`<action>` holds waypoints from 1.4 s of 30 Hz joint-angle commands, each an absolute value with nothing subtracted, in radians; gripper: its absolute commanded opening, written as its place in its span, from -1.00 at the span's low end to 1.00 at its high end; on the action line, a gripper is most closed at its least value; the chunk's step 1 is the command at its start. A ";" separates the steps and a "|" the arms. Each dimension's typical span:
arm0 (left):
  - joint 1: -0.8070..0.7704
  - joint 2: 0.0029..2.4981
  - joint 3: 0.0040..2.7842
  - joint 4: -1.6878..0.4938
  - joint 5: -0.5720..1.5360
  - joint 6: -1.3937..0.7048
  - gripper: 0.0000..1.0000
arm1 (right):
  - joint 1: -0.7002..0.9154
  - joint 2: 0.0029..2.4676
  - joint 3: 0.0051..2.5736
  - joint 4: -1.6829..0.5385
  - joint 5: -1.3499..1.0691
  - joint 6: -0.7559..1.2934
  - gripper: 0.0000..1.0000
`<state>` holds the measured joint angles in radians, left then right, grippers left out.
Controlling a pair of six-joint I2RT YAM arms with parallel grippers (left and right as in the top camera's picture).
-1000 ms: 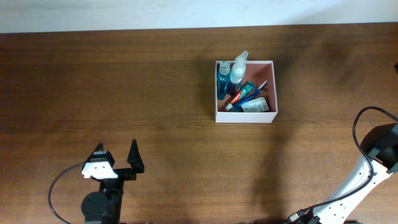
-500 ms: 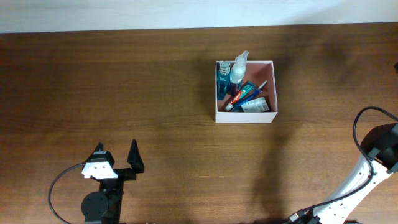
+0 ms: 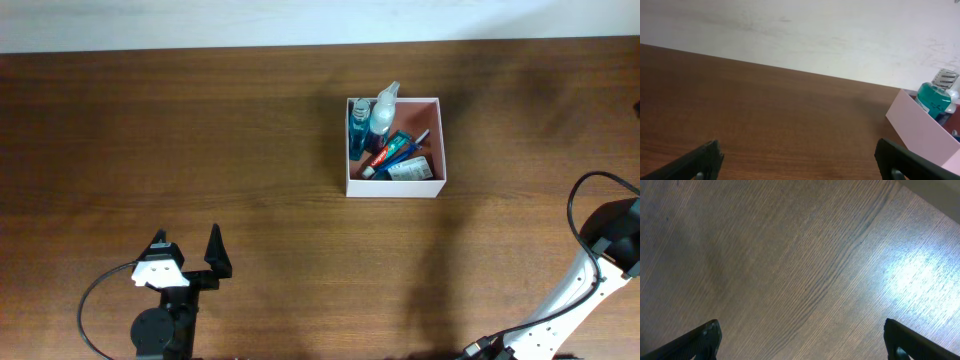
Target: Pack container
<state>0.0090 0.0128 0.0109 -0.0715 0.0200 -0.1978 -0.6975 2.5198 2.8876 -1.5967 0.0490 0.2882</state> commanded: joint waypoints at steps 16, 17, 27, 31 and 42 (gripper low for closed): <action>0.017 0.005 0.009 -0.080 0.038 -0.178 0.99 | -0.586 2.325 2.896 -1.592 0.255 0.289 0.98; 0.017 0.005 0.009 -0.079 0.038 -0.178 0.99 | -0.565 2.294 2.896 -1.592 0.309 0.289 0.98; 0.017 0.005 0.009 -0.080 0.038 -0.178 0.99 | -0.342 1.953 2.837 -1.592 0.528 0.289 0.98; 0.017 0.005 0.009 -0.080 0.038 -0.178 0.99 | -0.241 1.781 2.677 -1.592 0.528 0.289 0.99; 0.017 0.005 0.009 -0.080 0.038 -0.178 0.99 | -0.051 1.379 2.387 -1.393 0.342 0.290 0.98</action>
<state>0.0090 0.0128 0.0109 -0.0719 0.0200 -0.1978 -0.0696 1.4929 2.4409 -1.4765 0.4473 0.2874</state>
